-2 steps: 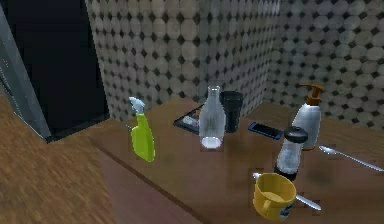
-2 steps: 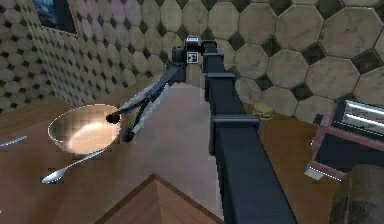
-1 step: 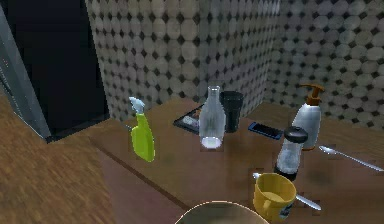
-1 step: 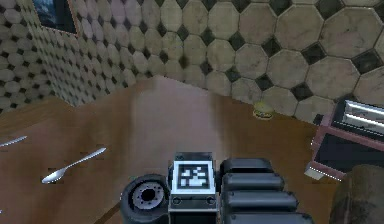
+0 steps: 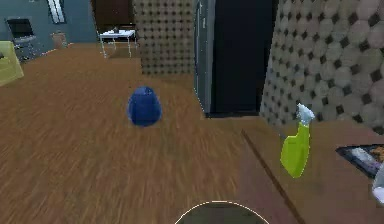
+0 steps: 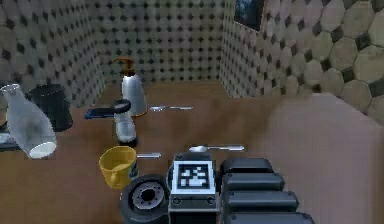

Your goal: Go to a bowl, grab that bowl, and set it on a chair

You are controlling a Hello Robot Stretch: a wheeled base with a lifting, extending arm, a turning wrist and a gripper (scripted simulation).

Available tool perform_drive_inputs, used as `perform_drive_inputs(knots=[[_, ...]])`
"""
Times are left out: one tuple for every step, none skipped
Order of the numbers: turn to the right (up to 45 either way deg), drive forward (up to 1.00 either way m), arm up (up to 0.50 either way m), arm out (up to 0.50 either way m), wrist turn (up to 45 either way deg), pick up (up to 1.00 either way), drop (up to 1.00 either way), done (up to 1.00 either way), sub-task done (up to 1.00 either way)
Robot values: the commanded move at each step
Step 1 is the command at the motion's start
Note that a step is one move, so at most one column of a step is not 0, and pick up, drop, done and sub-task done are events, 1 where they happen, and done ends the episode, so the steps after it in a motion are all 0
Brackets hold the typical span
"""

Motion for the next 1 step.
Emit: perform_drive_inputs(knots=[[-45.0,0.0,0.0,0.0,0.0,0.0,0.0,0.0,0.0]])
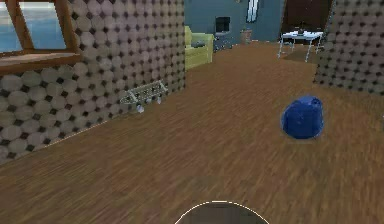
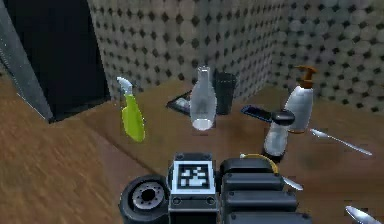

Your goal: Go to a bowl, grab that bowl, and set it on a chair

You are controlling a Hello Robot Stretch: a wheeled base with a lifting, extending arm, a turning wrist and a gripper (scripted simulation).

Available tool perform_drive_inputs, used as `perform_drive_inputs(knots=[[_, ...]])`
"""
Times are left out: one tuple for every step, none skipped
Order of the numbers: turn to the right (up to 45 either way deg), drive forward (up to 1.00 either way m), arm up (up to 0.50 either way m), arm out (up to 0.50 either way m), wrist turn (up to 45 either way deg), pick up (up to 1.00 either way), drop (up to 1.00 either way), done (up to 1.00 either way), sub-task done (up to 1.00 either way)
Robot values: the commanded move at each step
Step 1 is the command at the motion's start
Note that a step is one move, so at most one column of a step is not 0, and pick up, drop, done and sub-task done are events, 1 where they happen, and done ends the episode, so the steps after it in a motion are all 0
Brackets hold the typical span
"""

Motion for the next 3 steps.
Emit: perform_drive_inputs(knots=[[-15.0,0.0,0.0,0.0,0.0,0.0,0.0,0.0,0.0],[0.0,0.3,0.0,0.0,0.0,0.0,0.0,0.0,0.0],[30.0,0.0,0.0,0.0,0.0,0.0,0.0,0.0,0.0]])
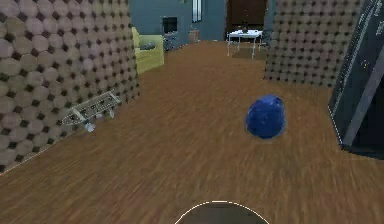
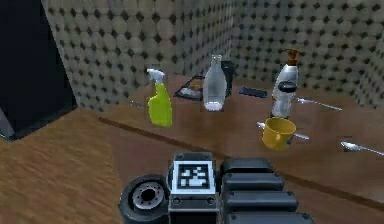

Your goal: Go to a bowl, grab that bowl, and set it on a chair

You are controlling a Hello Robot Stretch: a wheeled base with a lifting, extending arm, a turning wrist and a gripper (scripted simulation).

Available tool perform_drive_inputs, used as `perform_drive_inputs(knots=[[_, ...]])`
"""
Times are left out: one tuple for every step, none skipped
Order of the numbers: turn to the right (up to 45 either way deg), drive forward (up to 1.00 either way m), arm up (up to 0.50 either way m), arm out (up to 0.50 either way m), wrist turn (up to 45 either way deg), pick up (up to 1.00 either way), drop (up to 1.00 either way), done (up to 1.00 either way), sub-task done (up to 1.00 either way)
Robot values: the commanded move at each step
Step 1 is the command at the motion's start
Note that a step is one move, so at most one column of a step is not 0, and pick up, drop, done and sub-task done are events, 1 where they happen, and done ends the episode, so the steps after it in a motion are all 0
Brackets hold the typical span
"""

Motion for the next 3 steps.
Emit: perform_drive_inputs(knots=[[0.0,1.0,0.0,0.0,0.0,0.0,0.0,0.0,0.0],[0.0,1.0,0.0,0.0,0.0,0.0,0.0,0.0,0.0],[12.0,0.0,0.0,0.0,0.0,0.0,0.0,0.0,0.0]])
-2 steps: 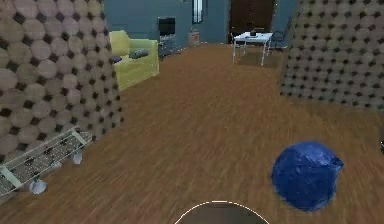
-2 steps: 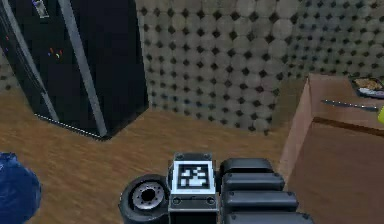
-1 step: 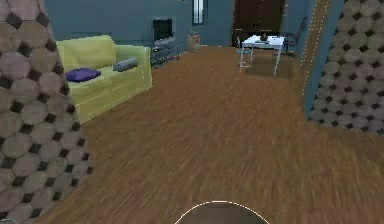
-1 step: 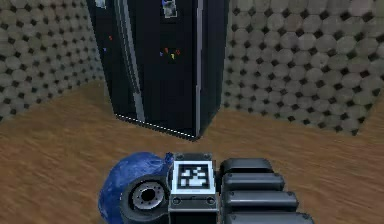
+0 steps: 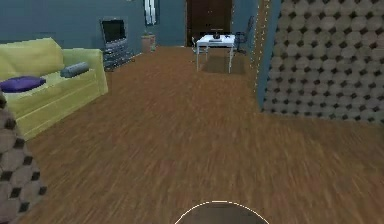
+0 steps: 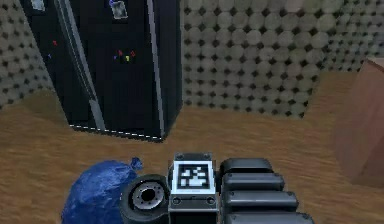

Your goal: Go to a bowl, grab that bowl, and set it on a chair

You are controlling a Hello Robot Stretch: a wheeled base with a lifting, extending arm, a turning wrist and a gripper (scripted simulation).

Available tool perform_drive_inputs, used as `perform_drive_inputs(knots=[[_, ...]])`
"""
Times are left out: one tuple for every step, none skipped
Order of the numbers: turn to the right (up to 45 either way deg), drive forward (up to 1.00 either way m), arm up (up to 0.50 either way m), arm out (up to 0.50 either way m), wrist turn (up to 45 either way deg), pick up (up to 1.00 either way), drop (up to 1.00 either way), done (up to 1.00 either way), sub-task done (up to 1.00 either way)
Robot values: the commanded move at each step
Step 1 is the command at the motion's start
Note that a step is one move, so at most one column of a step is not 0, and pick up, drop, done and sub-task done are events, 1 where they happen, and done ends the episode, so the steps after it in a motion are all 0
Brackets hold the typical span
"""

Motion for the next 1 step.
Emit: perform_drive_inputs(knots=[[0.0,0.2,0.0,0.0,0.0,0.0,0.0,0.0,0.0]])
